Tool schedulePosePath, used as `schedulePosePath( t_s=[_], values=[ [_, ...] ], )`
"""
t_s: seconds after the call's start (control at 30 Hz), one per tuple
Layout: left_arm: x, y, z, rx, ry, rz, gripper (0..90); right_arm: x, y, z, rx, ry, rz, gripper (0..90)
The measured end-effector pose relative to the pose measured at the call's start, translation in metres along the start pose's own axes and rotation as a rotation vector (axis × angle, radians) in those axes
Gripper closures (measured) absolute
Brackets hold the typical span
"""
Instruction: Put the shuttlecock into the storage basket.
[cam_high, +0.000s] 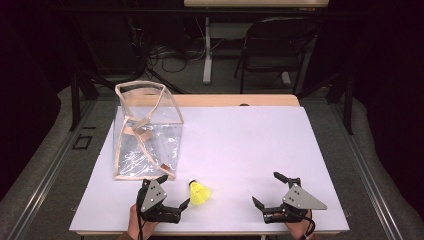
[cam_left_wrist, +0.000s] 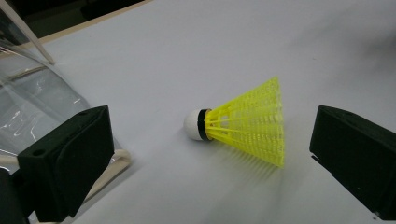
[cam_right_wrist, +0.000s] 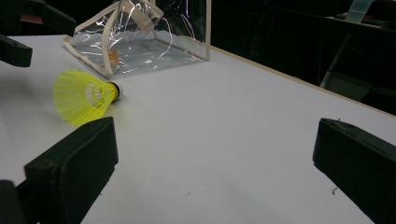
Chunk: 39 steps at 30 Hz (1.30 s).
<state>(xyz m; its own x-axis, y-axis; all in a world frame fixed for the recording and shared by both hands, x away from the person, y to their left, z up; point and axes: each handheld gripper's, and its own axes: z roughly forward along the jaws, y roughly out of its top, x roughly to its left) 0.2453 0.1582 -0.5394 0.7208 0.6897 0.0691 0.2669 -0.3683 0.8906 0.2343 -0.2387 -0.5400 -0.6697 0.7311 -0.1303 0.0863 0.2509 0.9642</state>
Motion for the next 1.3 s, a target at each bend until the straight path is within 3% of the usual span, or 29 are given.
schedulePosePath(
  t_s=[0.13,0.43,0.8,1.3],
  values=[
    [-0.001,0.000,0.002,0.007,0.004,-0.011,0.0,-0.002,-0.001,0.002,0.001,0.003,0.006,0.0],
    [-0.011,0.003,0.005,0.017,-0.018,0.006,0.0,0.001,0.001,0.001,0.001,0.003,-0.004,0.0],
    [-0.018,0.010,0.023,0.055,-0.025,0.023,1.6,-0.002,-0.001,0.002,0.006,0.006,0.010,0.0],
    [-0.025,0.015,0.041,0.112,-0.005,0.049,30.1,-0.001,-0.001,0.002,0.011,0.005,0.004,0.0]
  ],
)
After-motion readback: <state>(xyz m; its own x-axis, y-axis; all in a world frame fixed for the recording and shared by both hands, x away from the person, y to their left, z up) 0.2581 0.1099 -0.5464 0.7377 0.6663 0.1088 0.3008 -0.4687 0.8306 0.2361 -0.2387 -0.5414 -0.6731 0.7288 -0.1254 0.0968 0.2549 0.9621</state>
